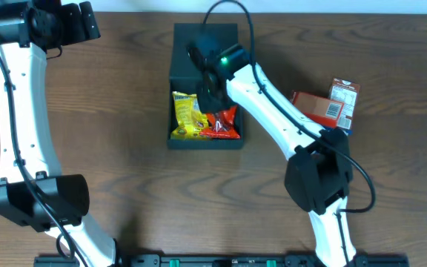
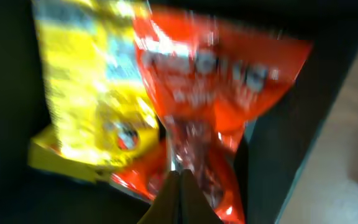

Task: Pack container
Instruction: 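Open the right gripper and press the red bag down beside the yellow bag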

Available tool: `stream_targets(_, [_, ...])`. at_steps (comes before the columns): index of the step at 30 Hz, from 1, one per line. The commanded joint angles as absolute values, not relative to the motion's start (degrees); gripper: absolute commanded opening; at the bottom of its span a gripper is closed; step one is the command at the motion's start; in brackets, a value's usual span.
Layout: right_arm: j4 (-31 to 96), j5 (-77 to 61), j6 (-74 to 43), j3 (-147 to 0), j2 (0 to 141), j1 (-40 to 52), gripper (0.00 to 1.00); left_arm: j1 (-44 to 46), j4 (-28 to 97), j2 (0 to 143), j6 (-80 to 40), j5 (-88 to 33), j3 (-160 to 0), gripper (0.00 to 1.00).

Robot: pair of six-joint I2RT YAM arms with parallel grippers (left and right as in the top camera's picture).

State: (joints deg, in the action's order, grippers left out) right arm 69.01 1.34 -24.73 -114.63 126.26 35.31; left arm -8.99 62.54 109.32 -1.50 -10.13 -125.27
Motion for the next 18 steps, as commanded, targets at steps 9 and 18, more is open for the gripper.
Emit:
stream_targets(9, [62.72, -1.98, -23.03, -103.26, 126.15, 35.22, 0.02, -9.37, 62.5, 110.19, -1.67, -10.11, -125.29, 0.95])
stream_targets(18, [57.32, 0.51, -23.68, -97.19, 126.15, 35.22, 0.02, -9.37, 62.52, 110.21, -1.67, -10.11, -125.29, 0.95])
